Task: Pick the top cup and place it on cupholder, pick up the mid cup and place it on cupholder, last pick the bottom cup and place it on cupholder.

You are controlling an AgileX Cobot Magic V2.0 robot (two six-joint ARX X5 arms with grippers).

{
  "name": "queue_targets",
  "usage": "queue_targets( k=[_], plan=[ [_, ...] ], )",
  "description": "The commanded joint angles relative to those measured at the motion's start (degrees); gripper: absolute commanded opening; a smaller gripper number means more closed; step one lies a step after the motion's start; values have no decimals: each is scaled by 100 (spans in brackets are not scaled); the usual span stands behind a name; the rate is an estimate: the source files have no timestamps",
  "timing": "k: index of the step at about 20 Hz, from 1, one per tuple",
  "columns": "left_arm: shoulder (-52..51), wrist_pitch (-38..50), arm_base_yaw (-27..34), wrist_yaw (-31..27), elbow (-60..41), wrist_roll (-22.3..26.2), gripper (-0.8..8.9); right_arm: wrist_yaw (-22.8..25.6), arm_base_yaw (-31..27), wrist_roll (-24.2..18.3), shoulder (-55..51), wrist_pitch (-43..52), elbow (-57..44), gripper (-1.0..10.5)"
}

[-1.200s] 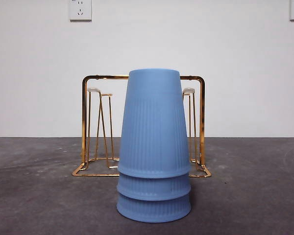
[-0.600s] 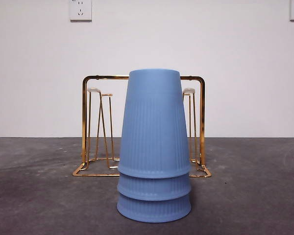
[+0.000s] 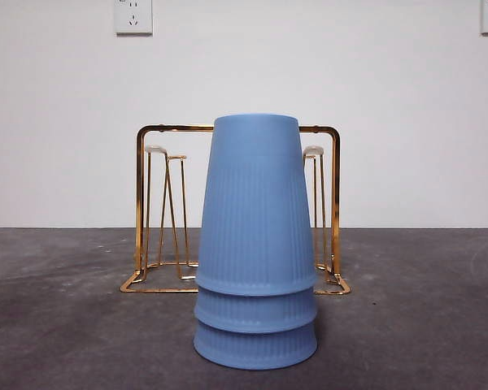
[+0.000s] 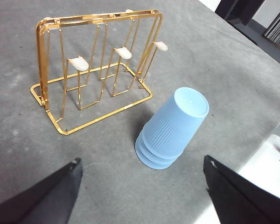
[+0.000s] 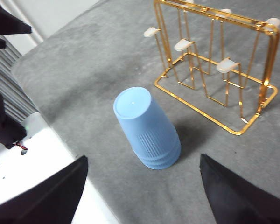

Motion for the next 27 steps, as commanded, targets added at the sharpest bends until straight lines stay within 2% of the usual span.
queue_targets(
  k=[1,5,12,16,19,27],
  plan=[
    [24,76,-15,42,118,-59,414,-26,212,254,269,238,101,382],
    [24,76,-15,42,118,-66,413,181,824,254,988,455,398,382],
    [24,74,-15,42,118,-66,410,1270,2245,234,2295,1099,815,393],
    [24,74,-15,42,118,-66,410,1906,2841,232,2907,1600,815,409],
    [24,74,-15,42,118,-66,410,2328,3084,229,3318,1873,815,437],
    [22,72,-15,42,118,-66,410,2645,3202,225,4144,2166,815,437]
  ],
)
